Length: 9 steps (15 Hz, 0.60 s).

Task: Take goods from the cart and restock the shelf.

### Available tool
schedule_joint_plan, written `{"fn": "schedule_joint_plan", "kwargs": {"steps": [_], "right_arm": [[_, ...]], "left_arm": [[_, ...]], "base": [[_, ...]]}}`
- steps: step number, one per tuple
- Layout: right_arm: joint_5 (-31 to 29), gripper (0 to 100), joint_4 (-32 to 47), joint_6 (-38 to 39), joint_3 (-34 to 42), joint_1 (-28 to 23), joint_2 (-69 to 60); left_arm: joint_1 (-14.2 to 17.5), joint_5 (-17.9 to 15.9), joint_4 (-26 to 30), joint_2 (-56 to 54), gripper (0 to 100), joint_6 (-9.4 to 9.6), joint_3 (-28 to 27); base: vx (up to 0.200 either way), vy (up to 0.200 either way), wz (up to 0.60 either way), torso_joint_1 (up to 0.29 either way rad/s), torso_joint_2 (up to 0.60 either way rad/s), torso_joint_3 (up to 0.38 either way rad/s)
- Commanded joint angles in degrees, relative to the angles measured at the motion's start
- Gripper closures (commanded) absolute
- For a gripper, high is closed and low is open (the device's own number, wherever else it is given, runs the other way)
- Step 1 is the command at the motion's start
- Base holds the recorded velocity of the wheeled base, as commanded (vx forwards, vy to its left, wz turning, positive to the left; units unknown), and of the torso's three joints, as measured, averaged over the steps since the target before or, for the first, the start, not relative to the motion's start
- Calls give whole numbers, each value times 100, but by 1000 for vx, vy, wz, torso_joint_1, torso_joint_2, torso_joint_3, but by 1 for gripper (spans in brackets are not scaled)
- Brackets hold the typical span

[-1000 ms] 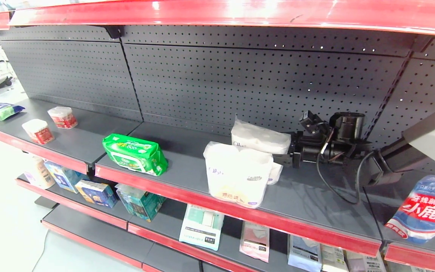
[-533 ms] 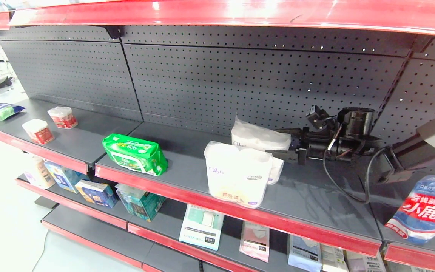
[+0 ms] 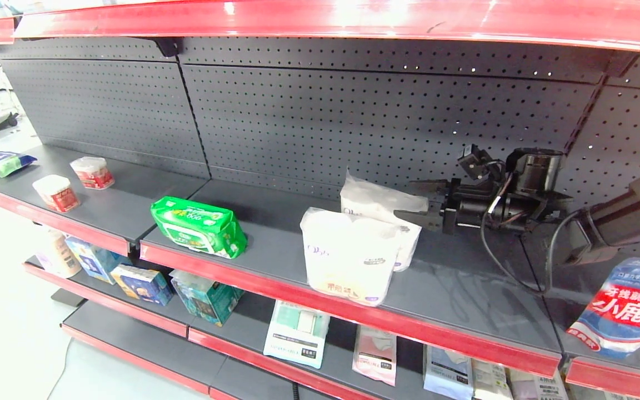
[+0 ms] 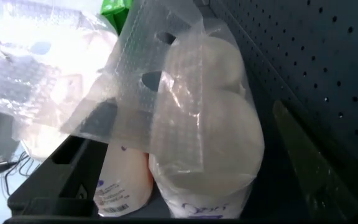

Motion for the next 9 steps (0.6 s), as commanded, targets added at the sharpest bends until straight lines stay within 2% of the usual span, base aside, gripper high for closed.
{"fn": "schedule_joint_plan", "kwargs": {"steps": [1, 6, 9], "right_arm": [[-18, 0, -5, 43, -21, 2, -137], [-220, 0, -5, 386, 32, 2, -541], [-826, 0, -14, 614, 102, 2, -752]], "left_arm": [[5, 9, -2, 2, 0, -1, 0], [5, 0, -2, 2, 0, -1, 0], [5, 0, -2, 2, 0, -1, 0]], "base": [[0, 0, 0, 0, 0, 0], [0, 0, 0, 0, 0, 0], [0, 0, 0, 0, 0, 0]]}}
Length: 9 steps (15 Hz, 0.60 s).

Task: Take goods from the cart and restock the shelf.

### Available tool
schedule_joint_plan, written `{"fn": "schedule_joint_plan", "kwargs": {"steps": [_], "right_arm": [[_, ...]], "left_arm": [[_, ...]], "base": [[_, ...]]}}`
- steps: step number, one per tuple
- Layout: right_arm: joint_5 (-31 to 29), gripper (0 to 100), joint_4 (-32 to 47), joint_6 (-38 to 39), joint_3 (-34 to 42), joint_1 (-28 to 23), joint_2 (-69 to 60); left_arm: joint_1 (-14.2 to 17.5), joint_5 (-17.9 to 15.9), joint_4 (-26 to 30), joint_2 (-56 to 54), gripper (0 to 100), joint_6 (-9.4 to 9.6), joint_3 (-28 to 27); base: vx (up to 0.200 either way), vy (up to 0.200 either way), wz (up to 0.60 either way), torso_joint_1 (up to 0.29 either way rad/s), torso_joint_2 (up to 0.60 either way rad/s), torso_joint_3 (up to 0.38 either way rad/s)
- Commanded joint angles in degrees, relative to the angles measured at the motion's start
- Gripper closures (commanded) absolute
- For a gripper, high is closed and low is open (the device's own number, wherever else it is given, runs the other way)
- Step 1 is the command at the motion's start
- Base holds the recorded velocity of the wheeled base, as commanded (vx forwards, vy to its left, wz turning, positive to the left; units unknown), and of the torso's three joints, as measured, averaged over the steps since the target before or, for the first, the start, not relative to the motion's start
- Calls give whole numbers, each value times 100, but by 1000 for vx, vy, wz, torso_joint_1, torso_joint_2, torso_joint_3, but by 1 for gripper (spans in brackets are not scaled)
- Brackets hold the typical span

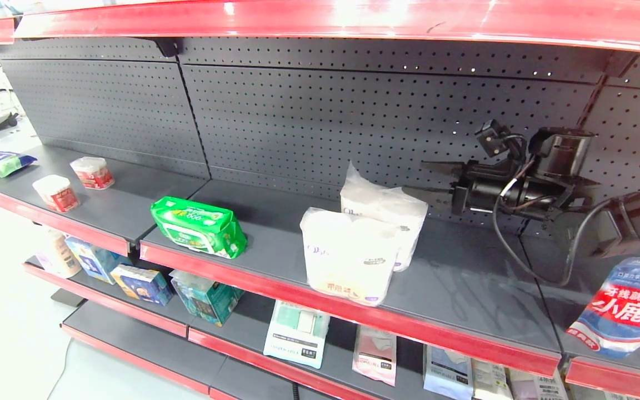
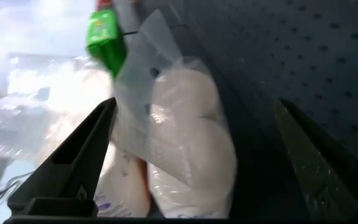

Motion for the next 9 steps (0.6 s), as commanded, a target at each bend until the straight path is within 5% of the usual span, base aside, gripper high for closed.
{"fn": "schedule_joint_plan", "kwargs": {"steps": [1, 5, 9], "right_arm": [[-285, 0, -11, 87, 135, -7, -263], [-830, 0, -11, 192, 689, -279, -773], [-2412, 0, -20, 825, 1075, -332, -1450]], "left_arm": [[5, 6, -2, 2, 0, -4, 0], [5, -2, -2, 2, 0, -4, 0], [5, -2, -2, 2, 0, 5, 0]], "base": [[0, 0, 0, 0, 0, 0], [0, 0, 0, 0, 0, 0], [0, 0, 0, 0, 0, 0]]}}
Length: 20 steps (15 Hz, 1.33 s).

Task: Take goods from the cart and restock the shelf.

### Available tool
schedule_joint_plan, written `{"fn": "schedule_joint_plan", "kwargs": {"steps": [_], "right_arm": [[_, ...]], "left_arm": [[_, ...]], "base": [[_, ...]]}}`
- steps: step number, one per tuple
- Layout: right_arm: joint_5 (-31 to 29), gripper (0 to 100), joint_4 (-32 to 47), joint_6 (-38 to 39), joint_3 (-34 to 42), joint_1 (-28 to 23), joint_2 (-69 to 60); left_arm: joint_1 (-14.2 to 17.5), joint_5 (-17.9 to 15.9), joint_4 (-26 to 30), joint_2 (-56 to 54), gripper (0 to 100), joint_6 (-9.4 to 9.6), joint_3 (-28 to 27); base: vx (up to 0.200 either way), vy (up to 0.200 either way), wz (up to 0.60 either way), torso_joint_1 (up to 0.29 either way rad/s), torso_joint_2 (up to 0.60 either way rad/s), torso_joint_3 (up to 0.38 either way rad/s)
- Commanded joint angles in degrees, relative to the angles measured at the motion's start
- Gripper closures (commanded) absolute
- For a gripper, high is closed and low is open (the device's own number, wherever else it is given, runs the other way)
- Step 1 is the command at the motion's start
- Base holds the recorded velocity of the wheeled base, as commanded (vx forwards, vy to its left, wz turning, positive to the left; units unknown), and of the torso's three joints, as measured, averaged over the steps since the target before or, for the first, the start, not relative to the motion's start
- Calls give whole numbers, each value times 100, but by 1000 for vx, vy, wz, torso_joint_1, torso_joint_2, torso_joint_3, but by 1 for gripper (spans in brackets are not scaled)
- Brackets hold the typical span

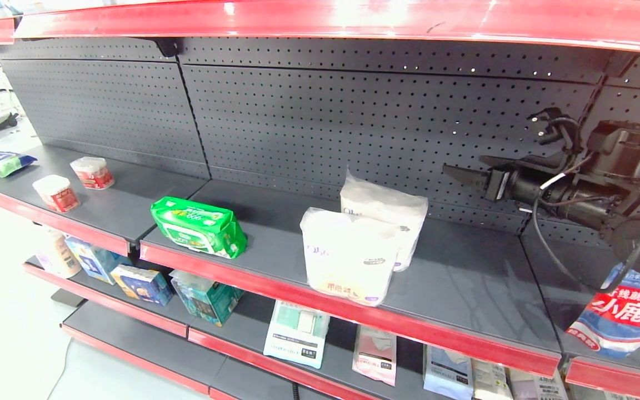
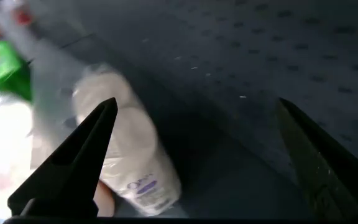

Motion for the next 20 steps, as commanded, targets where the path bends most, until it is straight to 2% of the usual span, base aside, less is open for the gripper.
{"fn": "schedule_joint_plan", "kwargs": {"steps": [1, 2, 3, 7, 14, 16, 18, 20], "right_arm": [[-421, 0, 6, 231, 309, -12, -594], [-535, 0, 6, 292, 432, -12, -699], [-790, 0, 6, 442, 863, -12, -1042], [-1308, 0, 15, 662, 1320, -135, -1798], [-1352, 0, 32, 653, 3869, -337, -4611], [-1361, 0, 639, 653, 4370, -425, -5665], [-1370, 0, 1922, 609, 4545, -794, -7028], [-1431, 0, 2933, 556, 4677, -680, -8030]], "left_arm": [[5, 9, -3, 2, 0, -1, 0], [5, 0, -3, 2, 0, -1, 0], [-4, 0, -3, 2, 0, -1, 0], [5, 0, -3, 2, 0, -1, 0], [5, 0, -3, 2, 0, -1, 0], [5, 0, -3, 2, 0, 8, 0], [5, 9, -3, 2, 0, -1, 0], [5, 9, -3, 2, 0, -1, 0]], "base": [[0, 0, 0, 0, 0, 0], [0, 0, 0, 0, 0, 0], [0, 0, 0, 0, 0, 0], [0, 0, 0, 0, 0, 0], [0, 0, 0, 0, 0, 0], [0, 0, 0, 0, 0, 0], [0, 0, 0, 0, 0, 0], [0, 0, 0, 0, 0, 0]]}}
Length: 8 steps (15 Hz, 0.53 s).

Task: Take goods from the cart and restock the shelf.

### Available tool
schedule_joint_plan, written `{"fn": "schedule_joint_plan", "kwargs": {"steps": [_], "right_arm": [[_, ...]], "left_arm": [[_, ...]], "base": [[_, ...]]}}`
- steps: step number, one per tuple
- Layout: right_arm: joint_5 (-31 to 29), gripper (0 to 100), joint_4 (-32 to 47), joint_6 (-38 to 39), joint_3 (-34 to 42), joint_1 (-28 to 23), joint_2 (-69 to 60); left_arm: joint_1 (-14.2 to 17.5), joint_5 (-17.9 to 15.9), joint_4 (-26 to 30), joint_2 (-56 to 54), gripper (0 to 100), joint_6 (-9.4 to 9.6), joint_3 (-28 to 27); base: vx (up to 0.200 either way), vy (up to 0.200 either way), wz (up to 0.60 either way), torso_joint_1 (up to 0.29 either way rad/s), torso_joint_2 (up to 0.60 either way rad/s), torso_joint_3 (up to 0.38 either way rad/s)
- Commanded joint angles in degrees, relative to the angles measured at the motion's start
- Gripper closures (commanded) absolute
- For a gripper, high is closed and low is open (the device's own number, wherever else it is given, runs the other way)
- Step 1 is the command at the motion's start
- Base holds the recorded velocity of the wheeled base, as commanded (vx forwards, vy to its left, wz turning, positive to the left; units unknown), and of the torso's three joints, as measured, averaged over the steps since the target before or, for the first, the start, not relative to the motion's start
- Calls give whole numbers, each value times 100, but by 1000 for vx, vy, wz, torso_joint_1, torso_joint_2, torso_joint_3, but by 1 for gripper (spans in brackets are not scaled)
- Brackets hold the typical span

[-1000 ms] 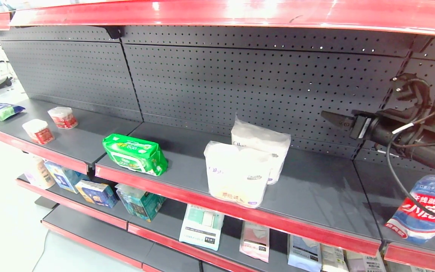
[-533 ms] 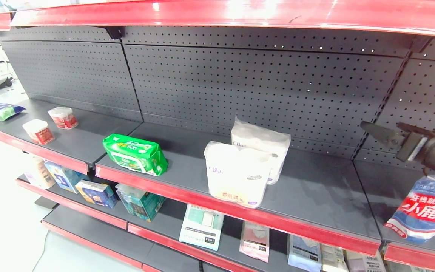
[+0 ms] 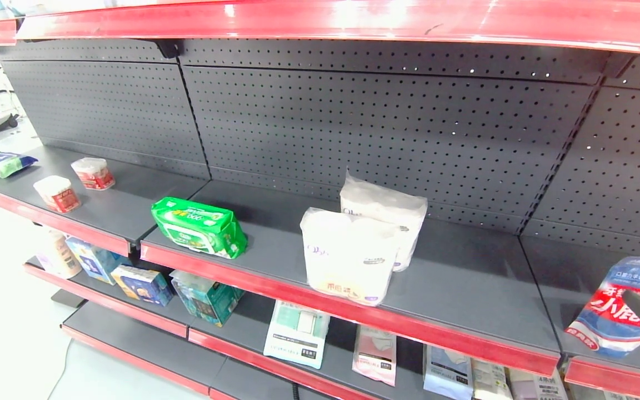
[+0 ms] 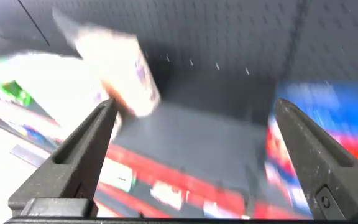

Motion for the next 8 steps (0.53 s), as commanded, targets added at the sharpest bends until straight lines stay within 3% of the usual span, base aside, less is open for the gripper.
{"fn": "schedule_joint_plan", "kwargs": {"steps": [1, 3, 4, 5, 6, 8], "right_arm": [[-67, 0, 2096, -203, 308, -184, -2604], [-155, 0, 3045, -352, 220, -228, -3482], [-568, 0, 3019, -414, 343, -228, -3518], [-568, 0, 3019, -414, 343, -228, -3518], [-1429, 0, 3001, -484, 572, -219, -3509], [-954, 0, 2948, -563, 721, 71, -3904]], "left_arm": [[2, 0, -3, 2, 0, -1, 0], [2, 0, -3, 2, 0, -1, 0], [2, 9, -3, 2, 0, 8, 0], [2, 9, -3, 2, 0, 8, 0], [-7, 0, -3, 2, 0, 8, 0], [2, 0, -3, 2, 0, 8, 0]], "base": [[0, 0, 0, 0, 0, 0], [0, 0, 0, 0, 0, 0], [0, 0, 0, 0, 0, 0], [0, 0, 0, 0, 0, 0], [0, 0, 0, 0, 0, 0], [0, 0, 0, 0, 0, 0]]}}
